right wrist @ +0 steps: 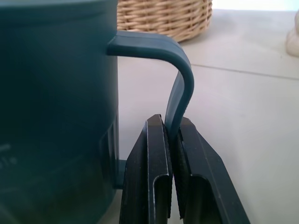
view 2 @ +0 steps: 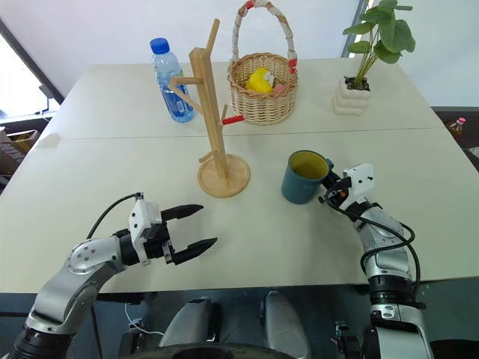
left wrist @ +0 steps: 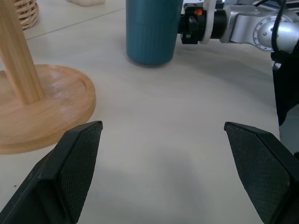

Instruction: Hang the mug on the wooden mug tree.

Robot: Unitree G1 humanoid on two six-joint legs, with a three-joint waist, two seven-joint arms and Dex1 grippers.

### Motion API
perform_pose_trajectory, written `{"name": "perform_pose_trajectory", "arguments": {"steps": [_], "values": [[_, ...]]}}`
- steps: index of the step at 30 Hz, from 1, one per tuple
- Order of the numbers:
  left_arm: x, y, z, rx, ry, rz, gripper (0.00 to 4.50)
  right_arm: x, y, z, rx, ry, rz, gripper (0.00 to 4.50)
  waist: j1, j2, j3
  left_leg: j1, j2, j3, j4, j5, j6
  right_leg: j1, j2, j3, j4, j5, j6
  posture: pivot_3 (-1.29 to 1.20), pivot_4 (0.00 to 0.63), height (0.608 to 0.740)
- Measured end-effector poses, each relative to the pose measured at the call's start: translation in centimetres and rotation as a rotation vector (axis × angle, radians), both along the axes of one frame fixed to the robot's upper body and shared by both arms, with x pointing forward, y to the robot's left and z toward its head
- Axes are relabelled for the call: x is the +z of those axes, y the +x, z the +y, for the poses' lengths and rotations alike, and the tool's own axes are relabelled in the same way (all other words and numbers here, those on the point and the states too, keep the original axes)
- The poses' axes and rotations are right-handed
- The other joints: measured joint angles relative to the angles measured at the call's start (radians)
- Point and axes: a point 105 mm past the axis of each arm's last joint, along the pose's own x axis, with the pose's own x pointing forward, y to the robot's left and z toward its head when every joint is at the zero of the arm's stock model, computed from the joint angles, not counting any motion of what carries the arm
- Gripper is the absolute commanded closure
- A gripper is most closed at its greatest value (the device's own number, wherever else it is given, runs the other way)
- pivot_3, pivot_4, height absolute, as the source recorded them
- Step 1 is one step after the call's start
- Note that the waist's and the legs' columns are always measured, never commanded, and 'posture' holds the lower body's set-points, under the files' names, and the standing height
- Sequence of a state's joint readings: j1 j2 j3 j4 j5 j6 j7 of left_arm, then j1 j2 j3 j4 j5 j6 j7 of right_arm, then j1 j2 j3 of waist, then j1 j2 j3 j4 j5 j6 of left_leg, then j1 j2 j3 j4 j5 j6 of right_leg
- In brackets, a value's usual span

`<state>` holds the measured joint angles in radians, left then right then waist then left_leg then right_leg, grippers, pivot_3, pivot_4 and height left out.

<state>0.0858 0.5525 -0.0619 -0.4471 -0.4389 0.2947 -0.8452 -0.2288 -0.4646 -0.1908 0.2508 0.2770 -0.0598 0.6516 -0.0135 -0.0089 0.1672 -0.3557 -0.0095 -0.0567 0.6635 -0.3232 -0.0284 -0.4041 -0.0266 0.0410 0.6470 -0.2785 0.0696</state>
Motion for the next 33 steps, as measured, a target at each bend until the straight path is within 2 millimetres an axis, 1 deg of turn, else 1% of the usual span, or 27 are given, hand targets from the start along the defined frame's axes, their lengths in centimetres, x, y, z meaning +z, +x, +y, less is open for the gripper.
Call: {"name": "perform_pose_trajectory", "arguments": {"steps": [2, 5, 7, 9, 12, 15, 18, 21, 27, 33], "values": [[0.0, 0.1, 0.2, 0.006, 0.008, -0.002, 0.00, 1.7, -0.4, 0.4, 0.045, -0.149, -0.057, 4.43, 0.000, 0.000, 0.000, 0.000, 0.000, 0.000, 0.000, 0.000, 0.000, 0.000, 0.000, 0.000, 0.000, 0.000, 0.000, 0.00, 0.150, 0.740], [0.2, 0.2, 0.7, 0.018, 0.021, -0.014, 0.00, 5.3, -1.3, 1.9, 0.152, -0.383, -0.185, 4.43, -0.002, 0.001, 0.001, 0.000, 0.000, 0.000, 0.000, 0.000, 0.000, 0.000, 0.001, 0.000, 0.000, 0.000, 0.000, 0.00, 0.150, 0.740], [0.2, 0.5, 1.0, 0.029, 0.023, -0.017, 0.00, 8.0, -1.7, 3.4, 0.218, -0.475, -0.280, 4.43, -0.004, 0.001, 0.001, 0.000, 0.001, 0.000, 0.000, 0.000, 0.000, 0.000, 0.001, 0.000, 0.000, 0.000, 0.000, 0.00, 0.150, 0.740], [0.3, 0.7, 1.2, 0.034, 0.023, -0.027, 0.00, 9.6, -2.1, 4.7, 0.281, -0.561, -0.339, 4.43, -0.001, 0.000, 0.001, 0.001, 0.001, -0.001, 0.000, 0.000, 0.000, 0.000, 0.001, -0.001, 0.000, 0.000, 0.000, 0.00, 0.150, 0.740], [0.4, 1.0, 1.4, 0.039, 0.016, -0.029, 0.00, 10.3, -2.2, 5.9, 0.333, -0.607, -0.360, 4.43, 0.002, -0.001, 0.001, 0.000, 0.000, 0.000, 0.001, 0.000, 0.000, 0.000, 0.000, -0.001, 0.000, 0.000, 0.000, 0.00, 0.150, 0.740], [1.6, 1.6, 1.2, 0.042, -0.021, -0.055, 0.00, 11.0, -1.8, 7.2, 0.387, -0.629, -0.346, 4.43, 0.002, -0.001, 0.001, 0.000, 0.000, 0.000, 0.001, 0.000, 0.000, 0.000, 0.000, -0.001, 0.000, 0.000, 0.000, 0.00, 0.150, 0.740], [2.8, 2.2, 1.4, 0.054, -0.053, -0.079, 0.00, 12.8, -1.6, 8.6, 0.441, -0.643, -0.373, 4.43, 0.000, -0.001, 0.002, 0.000, 0.000, -0.001, 0.001, 0.000, 0.000, 0.000, 0.000, -0.001, 0.000, 0.000, 0.000, 0.00, 0.150, 0.740], [3.5, 2.4, 1.3, 0.056, -0.075, -0.079, 0.00, 14.1, -1.4, 9.6, 0.482, -0.653, -0.397, 4.43, 0.000, -0.001, 0.002, 0.000, 0.000, -0.001, 0.001, 0.000, 0.000, 0.000, 0.000, -0.001, -0.001, 0.000, 0.000, 0.00, 0.150, 0.740], [4.8, 2.4, 1.5, 0.067, -0.099, -0.098, 0.00, 14.7, -0.2, 10.7, 0.548, -0.685, -0.383, 4.43, 0.000, -0.001, 0.002, -0.001, 0.000, -0.001, 0.001, 0.000, 0.000, -0.001, 0.000, -0.001, -0.001, 0.000, 0.000, 0.00, 0.150, 0.740], [5.1, 2.4, 1.5, 0.078, -0.095, -0.101, 0.00, 15.4, 0.7, 11.8, 0.584, -0.717, -0.395, 4.43, 0.000, -0.001, 0.002, -0.001, 0.000, -0.001, 0.001, 0.000, 0.000, -0.001, 0.000, -0.001, -0.001, 0.000, 0.000, 0.00, 0.150, 0.740]]}}
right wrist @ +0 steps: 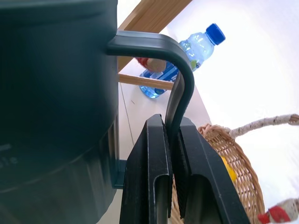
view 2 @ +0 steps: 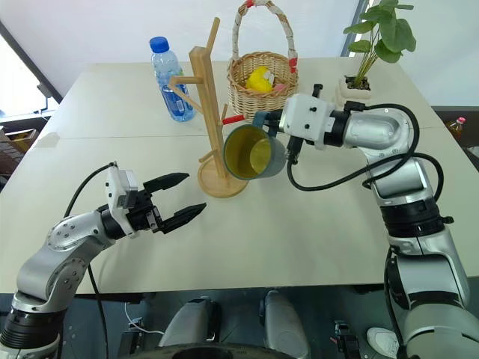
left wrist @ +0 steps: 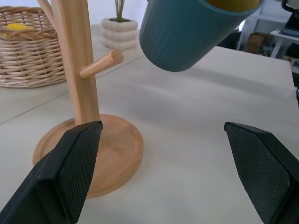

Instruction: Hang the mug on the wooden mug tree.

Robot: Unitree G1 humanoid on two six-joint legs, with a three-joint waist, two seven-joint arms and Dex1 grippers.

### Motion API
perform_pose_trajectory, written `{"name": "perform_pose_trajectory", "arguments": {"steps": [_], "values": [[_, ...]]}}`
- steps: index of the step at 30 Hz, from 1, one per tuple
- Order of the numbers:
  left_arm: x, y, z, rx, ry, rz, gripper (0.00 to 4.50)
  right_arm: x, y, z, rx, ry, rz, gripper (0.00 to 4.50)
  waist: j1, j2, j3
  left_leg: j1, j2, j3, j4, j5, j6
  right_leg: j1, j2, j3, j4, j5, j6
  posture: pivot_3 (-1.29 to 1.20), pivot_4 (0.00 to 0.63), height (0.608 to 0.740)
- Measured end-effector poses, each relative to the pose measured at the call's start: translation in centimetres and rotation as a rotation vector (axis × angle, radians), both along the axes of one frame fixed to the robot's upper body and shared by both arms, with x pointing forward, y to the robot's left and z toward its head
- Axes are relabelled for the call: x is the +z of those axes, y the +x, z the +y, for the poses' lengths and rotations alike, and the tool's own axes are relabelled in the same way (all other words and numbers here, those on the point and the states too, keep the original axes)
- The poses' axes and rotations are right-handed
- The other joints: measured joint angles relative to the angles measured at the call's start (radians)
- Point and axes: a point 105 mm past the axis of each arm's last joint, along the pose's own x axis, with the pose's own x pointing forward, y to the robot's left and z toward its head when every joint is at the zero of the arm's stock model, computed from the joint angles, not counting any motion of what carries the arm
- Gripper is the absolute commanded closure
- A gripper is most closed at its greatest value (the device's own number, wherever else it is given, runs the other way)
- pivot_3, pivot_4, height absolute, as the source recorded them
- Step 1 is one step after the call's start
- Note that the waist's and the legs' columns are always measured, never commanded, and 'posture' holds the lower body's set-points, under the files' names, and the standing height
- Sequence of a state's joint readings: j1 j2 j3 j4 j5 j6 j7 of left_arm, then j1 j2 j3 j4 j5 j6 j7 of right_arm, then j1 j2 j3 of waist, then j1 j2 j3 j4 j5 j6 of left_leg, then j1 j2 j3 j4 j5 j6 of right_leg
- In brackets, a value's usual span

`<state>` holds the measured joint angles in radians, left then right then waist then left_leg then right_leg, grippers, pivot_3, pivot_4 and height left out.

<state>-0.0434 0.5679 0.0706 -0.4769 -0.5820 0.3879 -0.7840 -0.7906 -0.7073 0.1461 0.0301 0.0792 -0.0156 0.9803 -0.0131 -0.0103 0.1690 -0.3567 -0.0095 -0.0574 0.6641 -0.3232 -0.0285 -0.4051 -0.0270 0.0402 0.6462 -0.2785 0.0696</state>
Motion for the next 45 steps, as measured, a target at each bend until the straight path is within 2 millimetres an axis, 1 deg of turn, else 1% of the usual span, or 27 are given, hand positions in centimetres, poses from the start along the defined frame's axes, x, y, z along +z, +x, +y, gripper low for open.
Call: {"name": "perform_pose_trajectory", "arguments": {"steps": [7, 15, 20, 24, 34, 35, 36, 40, 43, 45], "values": [[0.7, -0.2, -0.1, -0.004, -0.020, -0.003, 0.00, 0.1, 0.8, 1.1, 0.019, -0.033, -0.004, 4.43, -0.001, 0.000, 0.000, 0.000, 0.000, 0.000, 0.000, 0.000, 0.000, 0.000, 0.000, 0.000, 0.000, 0.000, 0.000, 0.00, 0.150, 0.740], [1.7, 0.1, -0.2, -0.009, -0.016, -0.029, 0.00, 0.4, 1.4, 1.8, 0.025, -0.054, -0.017, 4.43, -0.001, 0.000, 0.000, -0.001, 0.000, 0.000, 0.000, 0.000, 0.000, -0.001, 0.000, 0.000, 0.000, 0.000, 0.000, 0.00, 0.150, 0.740], [1.8, 0.1, -0.3, -0.017, -0.024, -0.032, 0.00, 0.0, 1.9, 1.8, 0.013, -0.075, -0.002, 4.43, -0.001, 0.000, 0.000, -0.001, 0.000, 0.000, 0.000, 0.000, 0.000, -0.001, 0.000, 0.000, 0.000, 0.000, 0.000, 0.00, 0.150, 0.740], [2.0, 0.1, -0.4, -0.024, -0.030, -0.035, 0.00, -0.7, 2.3, 2.3, 0.015, -0.076, 0.026, 4.43, -0.002, 0.000, 0.000, -0.001, 0.000, 0.000, 0.000, 0.000, 0.000, -0.001, 0.000, 0.000, 0.000, 0.000, 0.000, 0.00, 0.150, 0.740], [2.3, 0.2, -0.5, -0.024, -0.036, -0.045, 0.00, -0.9, 3.1, 2.9, 0.008, -0.065, 0.035, 4.43, -0.001, 0.000, 0.000, -0.001, 0.000, 0.000, 0.000, 0.000, 0.000, -0.001, 0.000, 0.000, 0.000, 0.000, 0.000, 0.00, 0.150, 0.740], [2.5, 0.2, -0.5, -0.026, -0.038, -0.049, 0.00, -0.9, 3.1, 2.9, 0.009, -0.063, 0.035, 3.79, -0.001, 0.000, 0.000, -0.001, 0.000, 0.000, 0.000, 0.000, 0.000, -0.001, 0.000, 0.000, 0.000, 0.000, 0.000, 0.00, 0.150, 0.740], [2.5, 0.2, -0.5, -0.027, -0.040, -0.050, 0.00, -0.9, 3.1, 2.9, 0.008, -0.062, 0.035, 3.44, -0.001, 0.000, 0.000, -0.001, 0.000, 0.000, 0.000, 0.000, 0.000, -0.001, 0.000, 0.000, 0.000, 0.000, 0.000, 0.00, 0.150, 0.740], [2.5, 0.2, -0.6, -0.029, -0.046, -0.049, 0.00, -0.6, 3.2, 2.8, 0.002, -0.056, 0.019, 1.44, -0.001, 0.000, 0.000, -0.001, 0.000, 0.000, -0.001, 0.000, 0.000, -0.001, 0.000, 0.000, 0.000, 0.000, 0.000, 0.00, 0.150, 0.740], [2.6, 0.2, -0.6, -0.028, -0.046, -0.049, 0.00, -0.1, 3.1, 2.3, -0.008, -0.066, -0.006, 1.44, -0.001, 0.000, 0.000, -0.001, 0.000, 0.000, -0.001, 0.000, 0.000, -0.001, 0.000, 0.000, 0.000, 0.000, 0.000, 0.00, 0.150, 0.740], [2.5, 0.2, -0.5, -0.027, -0.047, -0.048, 0.00, 0.9, 2.9, 1.5, -0.023, -0.065, -0.037, 1.44, 0.001, 0.000, 0.000, -0.001, 0.000, 0.000, -0.001, 0.000, 0.000, -0.001, -0.001, 0.000, 0.000, 0.000, 0.000, 0.00, 0.150, 0.740]]}}
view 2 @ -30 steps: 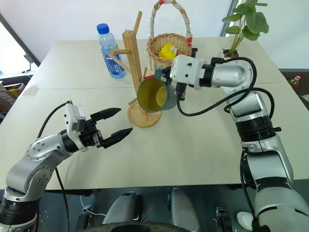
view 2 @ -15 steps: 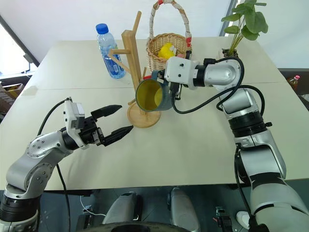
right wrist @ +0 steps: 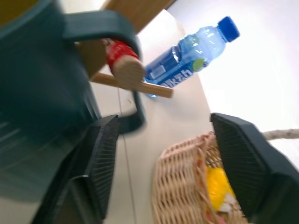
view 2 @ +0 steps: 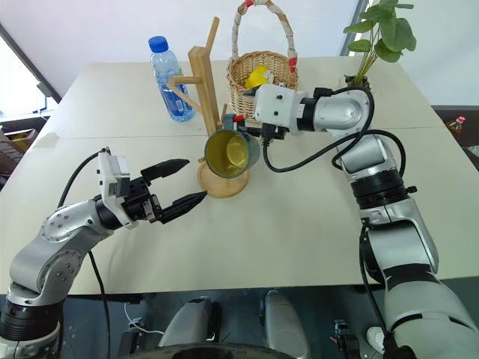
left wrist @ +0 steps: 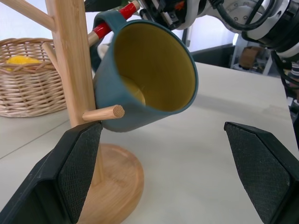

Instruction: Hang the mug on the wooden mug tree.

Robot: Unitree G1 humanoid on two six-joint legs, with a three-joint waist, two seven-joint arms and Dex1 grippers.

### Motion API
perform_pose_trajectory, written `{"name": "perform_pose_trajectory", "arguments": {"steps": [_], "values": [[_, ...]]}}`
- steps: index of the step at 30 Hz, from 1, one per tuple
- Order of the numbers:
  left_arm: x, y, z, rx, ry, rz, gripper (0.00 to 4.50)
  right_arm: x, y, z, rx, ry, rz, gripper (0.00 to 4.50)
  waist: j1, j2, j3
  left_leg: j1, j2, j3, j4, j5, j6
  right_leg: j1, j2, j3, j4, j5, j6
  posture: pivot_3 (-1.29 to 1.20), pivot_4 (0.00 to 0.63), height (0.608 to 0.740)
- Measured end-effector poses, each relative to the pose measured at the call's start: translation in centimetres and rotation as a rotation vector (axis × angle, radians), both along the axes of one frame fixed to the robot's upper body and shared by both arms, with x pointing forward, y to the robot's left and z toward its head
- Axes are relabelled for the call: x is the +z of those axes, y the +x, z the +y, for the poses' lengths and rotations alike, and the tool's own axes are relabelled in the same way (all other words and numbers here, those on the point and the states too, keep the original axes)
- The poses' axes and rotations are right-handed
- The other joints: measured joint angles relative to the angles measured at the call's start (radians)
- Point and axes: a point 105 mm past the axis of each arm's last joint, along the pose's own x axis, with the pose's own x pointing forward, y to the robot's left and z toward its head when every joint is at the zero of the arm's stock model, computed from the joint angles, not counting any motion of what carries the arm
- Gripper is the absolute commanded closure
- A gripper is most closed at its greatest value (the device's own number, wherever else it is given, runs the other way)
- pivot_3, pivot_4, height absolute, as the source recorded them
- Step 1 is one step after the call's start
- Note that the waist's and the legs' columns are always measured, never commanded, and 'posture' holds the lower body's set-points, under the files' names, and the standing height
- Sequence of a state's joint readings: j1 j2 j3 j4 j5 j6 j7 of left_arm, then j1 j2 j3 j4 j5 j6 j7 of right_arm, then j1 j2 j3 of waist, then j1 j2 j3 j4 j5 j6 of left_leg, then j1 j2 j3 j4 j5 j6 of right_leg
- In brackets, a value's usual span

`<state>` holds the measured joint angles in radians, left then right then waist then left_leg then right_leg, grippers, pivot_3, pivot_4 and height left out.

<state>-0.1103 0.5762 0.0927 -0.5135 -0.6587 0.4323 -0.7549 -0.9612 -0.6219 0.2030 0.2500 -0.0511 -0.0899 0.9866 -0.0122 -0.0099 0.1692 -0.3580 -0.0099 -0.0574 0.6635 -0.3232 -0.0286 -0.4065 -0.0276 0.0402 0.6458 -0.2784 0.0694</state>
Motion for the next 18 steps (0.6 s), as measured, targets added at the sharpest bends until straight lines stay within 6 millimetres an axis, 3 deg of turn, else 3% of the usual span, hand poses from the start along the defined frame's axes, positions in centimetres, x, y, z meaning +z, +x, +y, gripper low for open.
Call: {"name": "perform_pose_trajectory", "arguments": {"steps": [3, 7, 11, 14, 18], "values": [[0.0, 0.2, 0.0, 0.015, -0.013, 0.002, 0.00, 1.5, -1.0, -1.7, -0.019, 0.048, -0.023, 1.44, 0.002, 0.000, 0.000, 0.000, 0.000, 0.000, 0.000, 0.000, 0.000, 0.001, 0.000, 0.000, -0.001, 0.000, 0.000, 0.00, 0.150, 0.740], [-0.1, 0.5, 0.3, 0.053, -0.038, 0.015, 0.00, 1.0, -2.0, -5.6, -0.118, 0.176, 0.086, 1.44, 0.003, 0.000, 0.000, 0.000, 0.000, 0.000, 0.000, 0.000, 0.000, 0.001, -0.001, 0.000, -0.002, 0.000, 0.000, 0.00, 0.150, 0.740], [-1.6, 1.8, 2.1, 0.202, -0.080, 0.070, 0.00, -2.4, -2.9, -9.8, -0.248, 0.381, 0.275, 1.44, -0.001, 0.000, 0.000, 0.001, 0.000, 0.000, -0.001, 0.000, 0.000, 0.002, -0.001, 0.000, -0.001, 0.000, 0.000, 0.00, 0.150, 0.740], [-2.8, 3.1, 3.9, 0.356, -0.098, 0.087, 0.00, -5.5, -3.0, -11.1, -0.323, 0.556, 0.364, 1.44, -0.006, 0.000, 0.000, 0.002, 0.001, 0.000, -0.001, 0.000, 0.000, 0.001, 0.001, 0.001, 0.001, 0.000, 0.000, 0.00, 0.150, 0.740], [-5.8, 4.2, 7.0, 0.576, -0.102, 0.148, 0.00, -9.7, -2.5, -12.5, -0.474, 0.787, 0.389, 1.44, -0.001, 0.000, 0.000, 0.002, 0.001, 0.000, 0.000, 0.000, 0.000, 0.001, 0.001, 0.000, 0.002, 0.000, 0.000, 0.00, 0.150, 0.740]]}}
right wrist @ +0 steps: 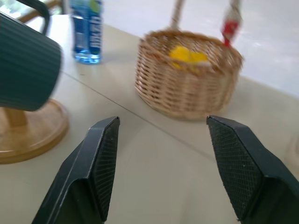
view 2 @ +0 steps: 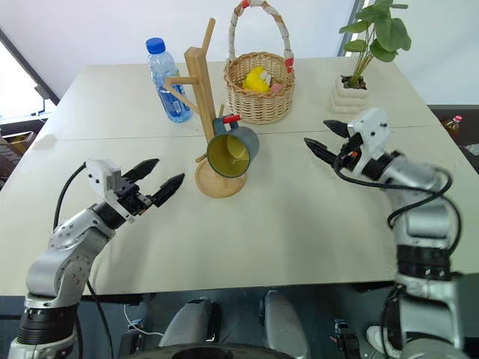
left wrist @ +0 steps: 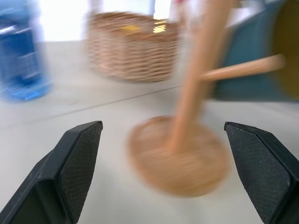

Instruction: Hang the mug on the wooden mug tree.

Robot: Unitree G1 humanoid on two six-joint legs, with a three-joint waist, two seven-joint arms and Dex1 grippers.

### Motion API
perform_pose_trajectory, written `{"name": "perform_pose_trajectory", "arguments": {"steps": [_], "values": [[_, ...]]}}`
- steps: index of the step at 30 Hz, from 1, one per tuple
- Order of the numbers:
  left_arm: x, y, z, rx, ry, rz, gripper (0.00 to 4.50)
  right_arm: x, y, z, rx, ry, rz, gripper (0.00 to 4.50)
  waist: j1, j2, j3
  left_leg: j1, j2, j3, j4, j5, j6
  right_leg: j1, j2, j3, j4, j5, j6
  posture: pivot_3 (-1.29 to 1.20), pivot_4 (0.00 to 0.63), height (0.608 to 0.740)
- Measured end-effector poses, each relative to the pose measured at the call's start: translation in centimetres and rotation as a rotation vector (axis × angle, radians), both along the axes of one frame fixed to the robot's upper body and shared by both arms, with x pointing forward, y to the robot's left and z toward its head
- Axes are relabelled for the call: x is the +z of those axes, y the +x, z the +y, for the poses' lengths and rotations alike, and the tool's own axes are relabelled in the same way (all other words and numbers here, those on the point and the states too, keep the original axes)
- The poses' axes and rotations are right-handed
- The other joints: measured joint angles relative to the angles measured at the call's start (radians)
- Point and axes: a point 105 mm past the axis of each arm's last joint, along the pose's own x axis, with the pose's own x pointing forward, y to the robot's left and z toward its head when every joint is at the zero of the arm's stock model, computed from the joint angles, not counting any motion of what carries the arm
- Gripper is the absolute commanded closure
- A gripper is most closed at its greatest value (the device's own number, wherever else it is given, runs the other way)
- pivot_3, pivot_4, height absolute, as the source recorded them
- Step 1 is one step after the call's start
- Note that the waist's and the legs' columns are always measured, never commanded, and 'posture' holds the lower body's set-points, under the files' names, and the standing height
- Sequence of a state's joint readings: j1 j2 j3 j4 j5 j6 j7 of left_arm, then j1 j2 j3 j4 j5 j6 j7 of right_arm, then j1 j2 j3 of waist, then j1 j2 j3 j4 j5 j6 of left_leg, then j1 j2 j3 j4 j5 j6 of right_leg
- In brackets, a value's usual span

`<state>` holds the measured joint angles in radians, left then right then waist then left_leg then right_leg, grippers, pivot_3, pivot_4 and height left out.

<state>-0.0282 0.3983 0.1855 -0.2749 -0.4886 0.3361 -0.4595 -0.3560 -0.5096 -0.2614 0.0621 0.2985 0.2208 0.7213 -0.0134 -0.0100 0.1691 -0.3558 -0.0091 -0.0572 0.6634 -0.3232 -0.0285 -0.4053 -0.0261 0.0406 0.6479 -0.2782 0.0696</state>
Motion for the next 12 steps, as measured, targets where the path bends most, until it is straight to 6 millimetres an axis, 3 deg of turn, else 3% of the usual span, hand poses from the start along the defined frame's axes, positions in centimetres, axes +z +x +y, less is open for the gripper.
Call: {"name": "perform_pose_trajectory", "arguments": {"steps": [3, 7, 12], "values": [[-1.5, 0.2, 1.6, 0.118, -0.029, 0.036, 0.00, -2.2, 0.1, -1.3, -0.096, 0.055, 0.024, 1.44, 0.003, 0.000, 0.000, -0.001, -0.001, 0.000, 0.001, 0.000, 0.000, 0.000, -0.001, 0.000, -0.001, 0.000, 0.000, 0.00, 0.150, 0.740], [-2.0, 0.2, 3.2, 0.202, -0.019, 0.040, 0.00, -3.8, -0.2, -2.4, -0.153, 0.062, 0.027, 1.44, 0.002, 0.000, 0.000, -0.001, -0.001, 0.000, 0.000, 0.000, 0.000, 0.000, -0.001, 0.000, -0.001, 0.000, 0.000, 0.00, 0.150, 0.740], [-2.3, 0.1, 3.6, 0.216, -0.006, 0.044, 0.00, -4.0, -0.3, -2.5, -0.161, 0.054, 0.013, 1.44, -0.001, 0.000, 0.000, 0.000, -0.001, 0.000, 0.000, 0.000, 0.000, 0.000, -0.001, 0.000, -0.001, 0.000, 0.000, 0.00, 0.150, 0.740]]}}
